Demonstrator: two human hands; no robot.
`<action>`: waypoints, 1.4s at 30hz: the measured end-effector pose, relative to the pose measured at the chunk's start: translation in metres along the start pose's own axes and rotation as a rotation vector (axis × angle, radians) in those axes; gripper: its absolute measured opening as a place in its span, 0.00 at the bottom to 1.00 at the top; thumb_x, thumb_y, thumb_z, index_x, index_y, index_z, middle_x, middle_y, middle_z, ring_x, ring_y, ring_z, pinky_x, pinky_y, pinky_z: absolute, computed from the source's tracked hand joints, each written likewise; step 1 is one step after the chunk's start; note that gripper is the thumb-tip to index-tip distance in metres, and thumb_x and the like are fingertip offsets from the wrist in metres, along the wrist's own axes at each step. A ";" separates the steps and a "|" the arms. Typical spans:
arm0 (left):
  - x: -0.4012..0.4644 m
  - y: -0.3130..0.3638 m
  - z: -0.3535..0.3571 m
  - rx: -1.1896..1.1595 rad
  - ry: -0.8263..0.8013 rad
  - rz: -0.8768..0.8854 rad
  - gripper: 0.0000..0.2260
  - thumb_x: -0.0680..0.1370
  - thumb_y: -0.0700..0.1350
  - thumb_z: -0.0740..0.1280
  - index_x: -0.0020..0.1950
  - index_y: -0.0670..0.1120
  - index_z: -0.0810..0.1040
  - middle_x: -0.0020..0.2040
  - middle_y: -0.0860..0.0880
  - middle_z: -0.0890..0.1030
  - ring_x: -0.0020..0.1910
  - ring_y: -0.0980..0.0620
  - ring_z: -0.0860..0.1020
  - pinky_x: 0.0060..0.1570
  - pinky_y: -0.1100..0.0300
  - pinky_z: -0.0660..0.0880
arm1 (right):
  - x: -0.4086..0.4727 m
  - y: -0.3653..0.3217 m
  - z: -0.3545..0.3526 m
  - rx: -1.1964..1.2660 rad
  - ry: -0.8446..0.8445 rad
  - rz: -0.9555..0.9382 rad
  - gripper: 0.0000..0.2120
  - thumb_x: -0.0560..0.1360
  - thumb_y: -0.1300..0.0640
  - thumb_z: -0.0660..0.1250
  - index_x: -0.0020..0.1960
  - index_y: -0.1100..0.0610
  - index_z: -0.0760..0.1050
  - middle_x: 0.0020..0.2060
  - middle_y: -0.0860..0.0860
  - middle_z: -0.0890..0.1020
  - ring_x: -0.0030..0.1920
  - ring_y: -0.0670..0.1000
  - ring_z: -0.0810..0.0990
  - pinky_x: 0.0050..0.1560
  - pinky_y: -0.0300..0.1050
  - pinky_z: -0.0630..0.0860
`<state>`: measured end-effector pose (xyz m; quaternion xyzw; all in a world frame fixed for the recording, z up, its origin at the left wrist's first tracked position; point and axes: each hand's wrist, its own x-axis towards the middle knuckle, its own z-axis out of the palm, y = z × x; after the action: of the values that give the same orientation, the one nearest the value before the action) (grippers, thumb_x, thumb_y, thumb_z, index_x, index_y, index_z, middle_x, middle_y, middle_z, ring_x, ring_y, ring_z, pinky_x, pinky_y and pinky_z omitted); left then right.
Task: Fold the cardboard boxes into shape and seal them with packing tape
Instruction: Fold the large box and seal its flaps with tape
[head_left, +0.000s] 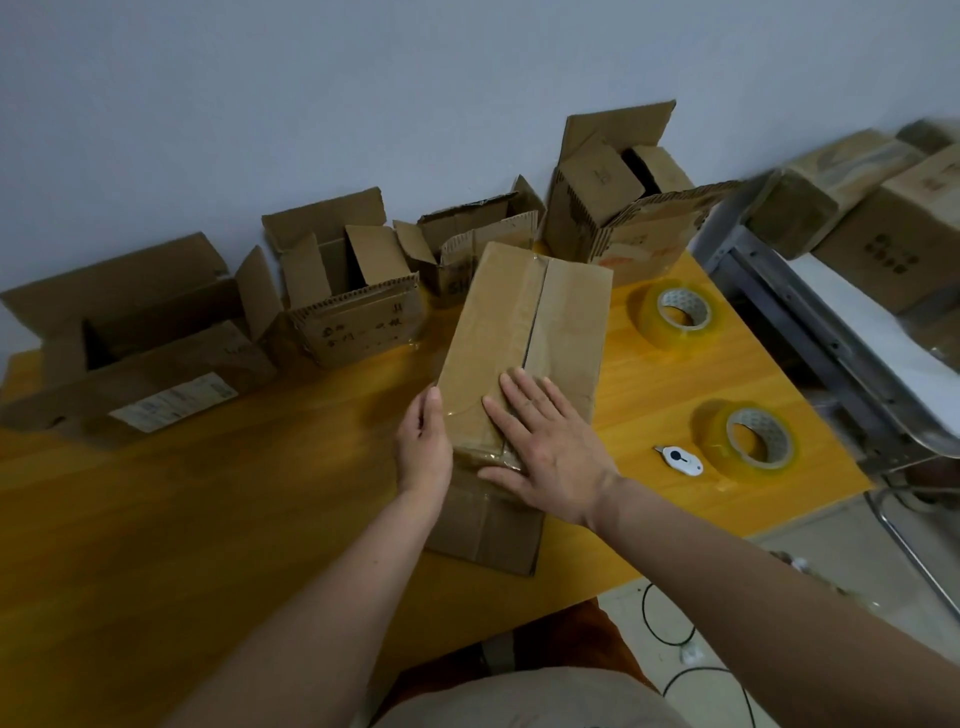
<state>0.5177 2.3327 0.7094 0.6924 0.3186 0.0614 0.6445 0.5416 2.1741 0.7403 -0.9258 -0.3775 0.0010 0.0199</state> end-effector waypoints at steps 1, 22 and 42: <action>0.002 -0.001 -0.002 0.034 -0.014 0.013 0.14 0.82 0.57 0.55 0.63 0.57 0.74 0.50 0.61 0.77 0.45 0.69 0.76 0.41 0.73 0.72 | -0.005 0.006 0.001 0.021 0.081 -0.043 0.36 0.78 0.33 0.48 0.76 0.56 0.59 0.76 0.58 0.57 0.77 0.56 0.48 0.76 0.56 0.46; -0.033 0.018 0.005 1.516 -0.328 0.470 0.55 0.66 0.77 0.56 0.75 0.45 0.30 0.73 0.38 0.28 0.72 0.39 0.28 0.69 0.44 0.29 | -0.003 -0.009 -0.007 0.703 0.631 0.574 0.19 0.81 0.57 0.55 0.69 0.65 0.65 0.63 0.61 0.70 0.65 0.58 0.67 0.68 0.45 0.61; -0.021 0.013 -0.064 1.518 -0.565 0.986 0.43 0.78 0.56 0.64 0.74 0.54 0.30 0.77 0.49 0.35 0.75 0.49 0.33 0.72 0.53 0.32 | 0.015 0.056 -0.008 0.183 0.089 0.762 0.23 0.80 0.41 0.53 0.55 0.58 0.77 0.54 0.59 0.76 0.58 0.61 0.70 0.58 0.55 0.68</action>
<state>0.4743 2.3764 0.7384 0.9723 -0.2228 -0.0667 -0.0231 0.5916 2.1440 0.7460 -0.9931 -0.0039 0.0017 0.1168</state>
